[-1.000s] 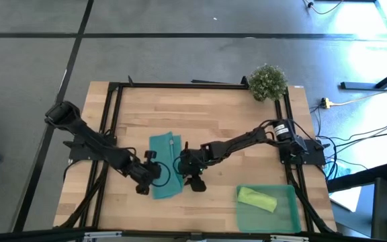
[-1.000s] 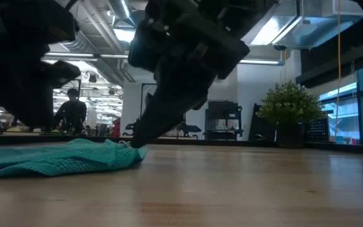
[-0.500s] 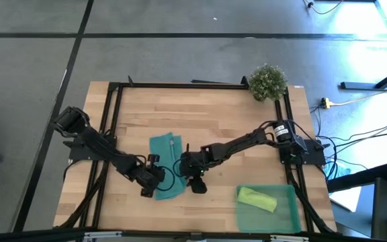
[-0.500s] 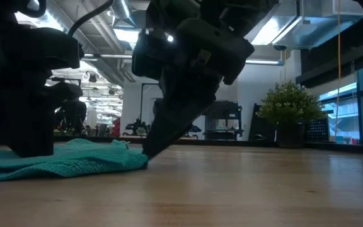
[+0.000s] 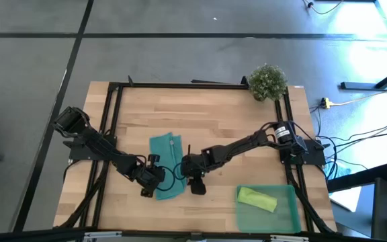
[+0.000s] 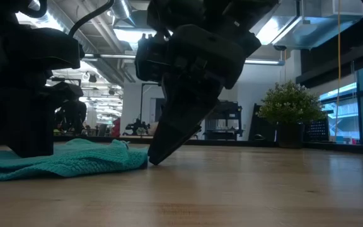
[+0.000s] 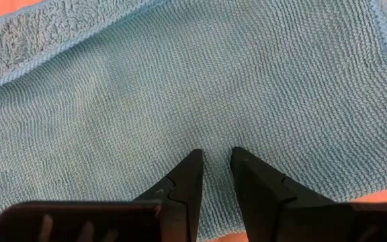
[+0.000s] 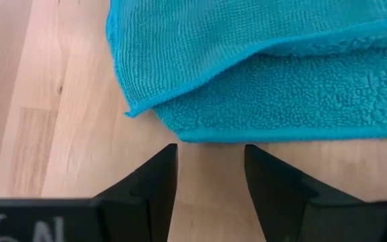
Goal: Roll microfiber towels into tight, uniform cylinder then place into a basket
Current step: Fold the blue microfiber cloth
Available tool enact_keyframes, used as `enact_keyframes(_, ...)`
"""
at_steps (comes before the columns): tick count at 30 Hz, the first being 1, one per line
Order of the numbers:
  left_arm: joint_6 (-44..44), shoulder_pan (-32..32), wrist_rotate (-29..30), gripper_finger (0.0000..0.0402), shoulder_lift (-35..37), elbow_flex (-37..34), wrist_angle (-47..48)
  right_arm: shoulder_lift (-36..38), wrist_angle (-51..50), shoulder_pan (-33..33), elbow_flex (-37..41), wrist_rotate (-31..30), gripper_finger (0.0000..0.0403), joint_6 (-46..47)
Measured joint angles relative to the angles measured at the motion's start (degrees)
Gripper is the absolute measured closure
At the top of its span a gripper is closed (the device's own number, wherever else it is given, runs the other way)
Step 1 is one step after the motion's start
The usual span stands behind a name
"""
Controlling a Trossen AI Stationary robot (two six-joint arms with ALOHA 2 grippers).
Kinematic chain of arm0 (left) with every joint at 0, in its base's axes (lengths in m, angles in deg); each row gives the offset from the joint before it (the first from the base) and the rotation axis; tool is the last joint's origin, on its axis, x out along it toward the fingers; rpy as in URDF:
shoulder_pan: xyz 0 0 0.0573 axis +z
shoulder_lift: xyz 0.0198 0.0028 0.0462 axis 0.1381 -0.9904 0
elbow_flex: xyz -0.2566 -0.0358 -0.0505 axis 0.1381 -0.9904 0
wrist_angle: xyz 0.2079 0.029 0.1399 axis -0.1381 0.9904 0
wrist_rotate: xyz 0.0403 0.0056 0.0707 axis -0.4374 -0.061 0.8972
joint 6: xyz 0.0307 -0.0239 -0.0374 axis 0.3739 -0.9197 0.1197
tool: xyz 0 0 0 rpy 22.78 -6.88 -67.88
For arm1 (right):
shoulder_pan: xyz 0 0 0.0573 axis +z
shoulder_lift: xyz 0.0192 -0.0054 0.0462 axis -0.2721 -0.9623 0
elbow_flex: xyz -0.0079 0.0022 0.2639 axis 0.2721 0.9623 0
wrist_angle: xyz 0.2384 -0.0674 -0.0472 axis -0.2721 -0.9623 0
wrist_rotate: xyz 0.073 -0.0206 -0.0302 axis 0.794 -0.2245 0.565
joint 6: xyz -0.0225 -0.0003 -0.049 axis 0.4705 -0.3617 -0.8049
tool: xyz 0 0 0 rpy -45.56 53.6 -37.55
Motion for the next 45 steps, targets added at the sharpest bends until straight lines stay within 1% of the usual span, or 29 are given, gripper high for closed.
enact_keyframes(1,0.0,0.0,0.0,0.0321,0.0,0.0,0.0,0.0,0.6,0.2,0.0,0.2,0.0231,0.1)
enact_keyframes(4,0.0,0.0,-0.1,0.0321,0.0,0.0,0.0,-0.1,3.0,0.7,0.1,4.3,0.0231,-0.3)
enact_keyframes(6,0.0,0.0,-0.1,0.0321,0.0,0.0,0.0,-0.1,4.6,1.0,0.1,5.4,0.0231,-1.6)
enact_keyframes(10,0.0,0.0,-0.2,0.0321,0.0,-0.1,0.1,-0.1,8.4,1.2,0.1,5.5,0.0231,-4.7)
enact_keyframes(15,0.0,0.0,-0.2,0.0321,-0.1,-0.1,0.2,-0.1,9.1,1.2,0.2,4.5,0.0231,-3.0)
enact_keyframes(18,0.0,0.0,-0.2,0.0321,-0.1,-0.1,0.2,-0.1,9.4,1.2,1.7,4.3,0.0231,-1.9)
enact_keyframes(23,0.0,0.0,-0.2,0.0321,-0.1,-0.1,0.2,-0.1,12.2,1.2,4.9,0.5,0.0231,-0.3)
enact_keyframes(30,0.0,0.0,-0.1,0.0321,-0.1,-0.1,0.2,-0.2,24.4,1.1,7.8,2.3,0.0231,-2.0)
enact_keyframes(32,0.0,0.0,-0.1,0.0321,-0.1,-0.1,0.2,-0.2,24.8,1.1,8.6,3.5,0.0231,-1.7)
enact_keyframes(35,0.0,0.0,-0.1,0.0321,-0.1,-0.1,0.2,-0.2,25.1,1.0,9.2,7.1,0.0231,-1.7)
enact_keyframes(37,0.1,0.0,-0.1,0.0321,-0.1,-0.1,0.2,-0.2,26.0,1.0,9.6,8.2,0.0231,-2.4)
enact_keyframes(41,0.1,0.0,-0.1,0.0321,-0.1,-0.1,0.2,-0.2,28.6,1.3,9.7,8.4,0.0231,-7.8)
enact_keyframes(45,0.1,0.1,-0.1,0.0321,-0.1,-0.1,0.2,-0.2,29.4,1.3,9.7,8.3,0.0231,-7.5)
